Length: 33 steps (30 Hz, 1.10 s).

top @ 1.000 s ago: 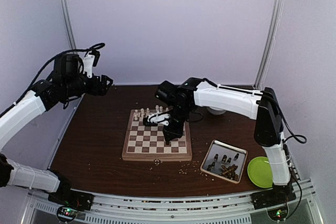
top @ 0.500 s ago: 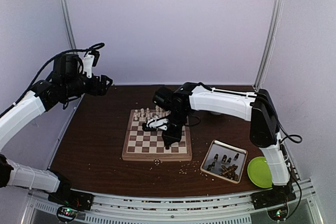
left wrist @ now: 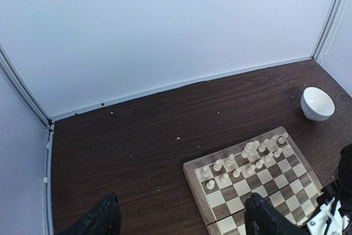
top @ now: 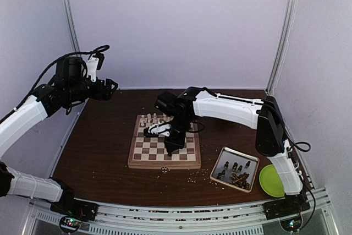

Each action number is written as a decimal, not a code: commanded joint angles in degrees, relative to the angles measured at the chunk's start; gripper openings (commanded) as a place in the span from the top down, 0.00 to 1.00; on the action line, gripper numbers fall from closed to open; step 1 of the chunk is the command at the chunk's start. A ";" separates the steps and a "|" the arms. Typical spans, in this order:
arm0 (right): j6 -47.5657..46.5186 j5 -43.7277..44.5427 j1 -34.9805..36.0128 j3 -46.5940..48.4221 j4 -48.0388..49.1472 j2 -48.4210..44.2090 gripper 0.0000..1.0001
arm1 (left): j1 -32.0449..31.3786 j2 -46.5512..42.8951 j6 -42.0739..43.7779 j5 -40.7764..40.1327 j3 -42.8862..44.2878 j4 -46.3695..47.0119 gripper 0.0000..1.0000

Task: Set up the chess pieces on the board
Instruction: Place the bishop on d8.

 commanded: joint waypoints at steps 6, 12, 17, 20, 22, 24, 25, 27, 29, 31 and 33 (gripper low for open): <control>0.88 -0.34 1.59 4.20 -2.12 3.48 0.93 | 0.40 -0.92 0.86 -0.32 -0.32 1.90 0.21; 0.91 0.90 1.86 4.94 -2.46 4.38 0.93 | 0.38 -0.99 0.80 -0.21 -0.35 1.89 0.21; 1.06 1.80 1.86 4.94 -2.63 4.25 0.78 | 0.39 -1.05 0.83 -0.14 -0.38 1.89 0.21; 1.13 2.10 1.91 4.94 -2.53 3.99 0.69 | 0.40 -0.93 0.92 -0.19 -0.33 1.95 0.21; 1.22 2.13 1.90 4.94 -2.51 3.69 0.65 | 0.37 -0.86 0.90 -0.21 -0.34 1.92 0.21; 1.44 1.77 1.89 4.84 -2.40 2.71 0.62 | 0.39 -0.86 0.92 -0.29 -0.39 1.89 0.21; 1.75 1.16 1.89 4.51 -1.85 1.92 0.60 | 0.40 -0.77 0.92 -0.30 -0.42 1.92 0.21; 2.21 0.23 1.92 4.84 -1.52 0.42 0.54 | 0.37 -0.57 0.92 -0.21 -0.45 1.90 0.21; 2.33 0.06 1.92 4.98 -1.70 -1.69 0.53 | 0.37 -0.28 0.88 -0.13 -0.48 1.89 0.21; 2.02 0.53 1.66 4.06 -1.76 -4.56 0.53 | 0.42 0.09 0.90 -0.07 -0.41 1.93 0.21; 1.25 -0.12 1.00 1.44 -1.76 -8.43 0.53 | 0.38 0.40 0.92 -0.07 -0.42 1.94 0.21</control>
